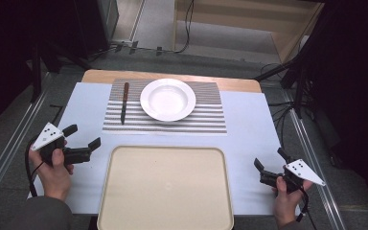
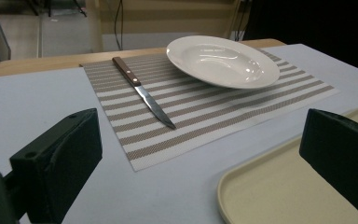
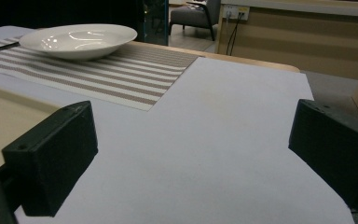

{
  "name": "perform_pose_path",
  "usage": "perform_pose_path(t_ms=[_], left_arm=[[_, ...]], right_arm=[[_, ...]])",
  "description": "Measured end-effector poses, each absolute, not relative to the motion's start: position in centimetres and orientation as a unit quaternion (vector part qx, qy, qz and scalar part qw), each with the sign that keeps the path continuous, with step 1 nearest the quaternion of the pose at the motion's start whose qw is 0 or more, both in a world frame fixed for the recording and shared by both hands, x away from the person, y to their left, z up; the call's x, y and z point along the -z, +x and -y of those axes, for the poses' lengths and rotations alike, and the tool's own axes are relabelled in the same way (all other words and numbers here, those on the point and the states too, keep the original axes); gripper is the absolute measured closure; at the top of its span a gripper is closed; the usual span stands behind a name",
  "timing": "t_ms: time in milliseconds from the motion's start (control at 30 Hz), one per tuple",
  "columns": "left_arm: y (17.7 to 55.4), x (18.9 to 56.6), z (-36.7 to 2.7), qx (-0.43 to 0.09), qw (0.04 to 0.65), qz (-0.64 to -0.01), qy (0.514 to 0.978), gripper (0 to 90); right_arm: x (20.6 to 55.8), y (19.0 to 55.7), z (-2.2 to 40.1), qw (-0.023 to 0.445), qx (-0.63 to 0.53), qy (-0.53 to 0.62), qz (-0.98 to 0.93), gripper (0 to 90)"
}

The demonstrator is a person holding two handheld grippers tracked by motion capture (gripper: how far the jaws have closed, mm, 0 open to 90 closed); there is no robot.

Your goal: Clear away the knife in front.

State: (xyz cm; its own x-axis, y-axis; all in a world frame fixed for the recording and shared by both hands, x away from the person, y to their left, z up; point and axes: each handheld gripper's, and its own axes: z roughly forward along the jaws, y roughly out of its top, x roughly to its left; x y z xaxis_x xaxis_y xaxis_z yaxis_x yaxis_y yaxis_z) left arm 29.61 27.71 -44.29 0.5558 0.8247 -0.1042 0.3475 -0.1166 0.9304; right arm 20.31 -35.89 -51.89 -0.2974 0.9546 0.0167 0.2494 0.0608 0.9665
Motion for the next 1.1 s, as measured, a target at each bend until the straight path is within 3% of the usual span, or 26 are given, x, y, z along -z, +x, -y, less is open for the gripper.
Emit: perform_pose_path(t_ms=[1100], left_arm=[[36.6, 42.6, -24.7, -0.198, 0.496, -0.411, 0.738, 0.0]], right_arm=[[51.9, 20.3, 35.9, 0.356, -0.496, 0.469, -0.638, 0.0]])
